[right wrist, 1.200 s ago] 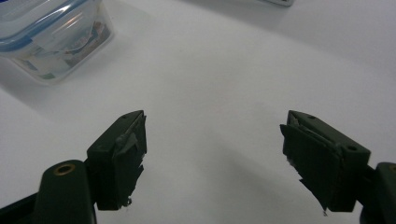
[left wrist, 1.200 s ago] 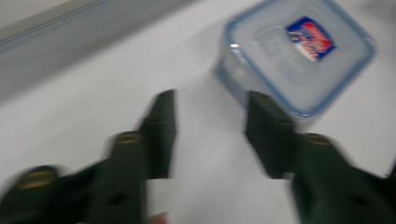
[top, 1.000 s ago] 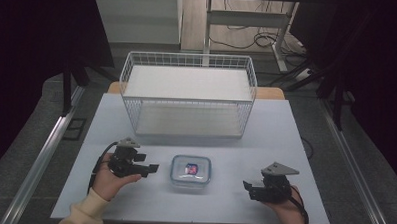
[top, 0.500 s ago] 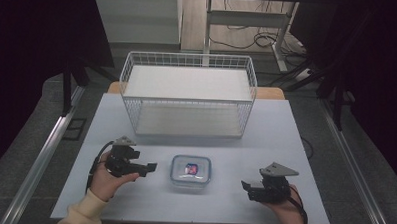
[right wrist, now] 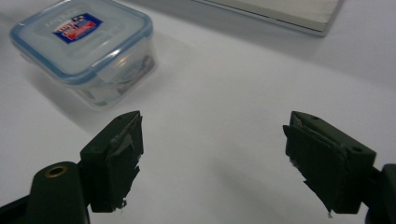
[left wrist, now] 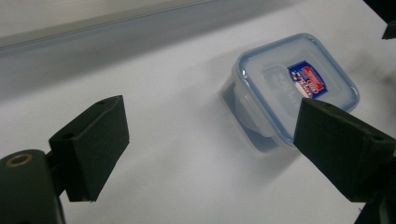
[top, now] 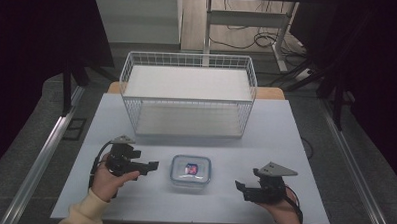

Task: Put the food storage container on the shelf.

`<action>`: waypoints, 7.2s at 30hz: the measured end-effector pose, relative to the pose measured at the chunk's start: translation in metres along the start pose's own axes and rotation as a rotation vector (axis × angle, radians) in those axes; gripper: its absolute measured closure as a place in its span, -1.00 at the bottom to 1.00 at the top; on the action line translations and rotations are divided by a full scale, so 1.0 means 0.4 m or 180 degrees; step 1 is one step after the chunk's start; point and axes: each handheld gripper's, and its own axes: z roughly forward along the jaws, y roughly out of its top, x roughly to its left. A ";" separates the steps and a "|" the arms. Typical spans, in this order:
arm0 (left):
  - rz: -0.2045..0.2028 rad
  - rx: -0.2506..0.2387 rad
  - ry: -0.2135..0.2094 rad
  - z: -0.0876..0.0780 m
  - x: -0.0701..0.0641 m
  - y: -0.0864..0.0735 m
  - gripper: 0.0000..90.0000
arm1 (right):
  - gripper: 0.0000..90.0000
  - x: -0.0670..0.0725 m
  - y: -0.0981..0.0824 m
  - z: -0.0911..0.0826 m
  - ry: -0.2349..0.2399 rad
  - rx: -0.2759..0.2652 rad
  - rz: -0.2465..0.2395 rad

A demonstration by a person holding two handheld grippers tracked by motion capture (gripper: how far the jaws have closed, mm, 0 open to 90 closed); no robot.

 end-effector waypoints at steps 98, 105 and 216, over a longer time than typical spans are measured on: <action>-0.0862 0.0241 -0.1153 0.152 -0.014 -0.039 0.11 | 0.10 0.081 0.082 0.199 0.1242 0.0358 0.1549; -0.0832 0.0208 -0.1124 0.146 -0.017 -0.036 0.12 | 0.13 0.078 0.085 0.196 0.1267 0.0347 0.1550; -0.0713 -0.0486 -0.1116 0.015 0.124 0.611 0.12 | 0.12 -0.152 0.778 0.198 0.1121 -0.0032 0.0971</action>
